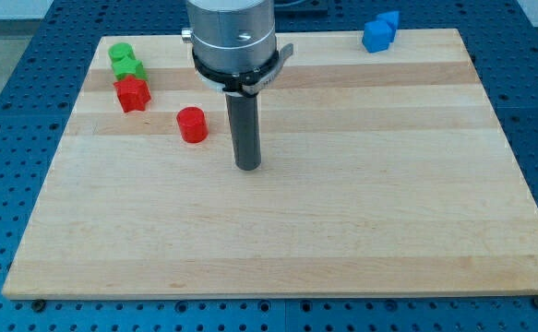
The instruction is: Push the red circle into the red star
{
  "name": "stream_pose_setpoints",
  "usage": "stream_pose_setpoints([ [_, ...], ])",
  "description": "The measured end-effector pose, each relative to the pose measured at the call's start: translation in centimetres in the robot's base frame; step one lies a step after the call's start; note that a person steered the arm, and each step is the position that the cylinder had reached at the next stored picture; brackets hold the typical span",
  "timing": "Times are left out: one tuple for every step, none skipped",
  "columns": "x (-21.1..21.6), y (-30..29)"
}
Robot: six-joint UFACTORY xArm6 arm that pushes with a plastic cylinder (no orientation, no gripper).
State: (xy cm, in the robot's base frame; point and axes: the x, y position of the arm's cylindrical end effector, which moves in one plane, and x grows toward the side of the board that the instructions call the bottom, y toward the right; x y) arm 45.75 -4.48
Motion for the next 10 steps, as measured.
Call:
stream_pose_setpoints([
  [-2.1, -2.1],
  [-5.4, -4.8],
  [-5.8, -5.5],
  [-6.2, -5.9],
  [-7.6, -6.5],
  [-9.9, -7.7],
  [-11.3, -8.6],
  [-11.3, -8.6],
  [-9.9, -5.3],
  [-7.5, -1.2],
])
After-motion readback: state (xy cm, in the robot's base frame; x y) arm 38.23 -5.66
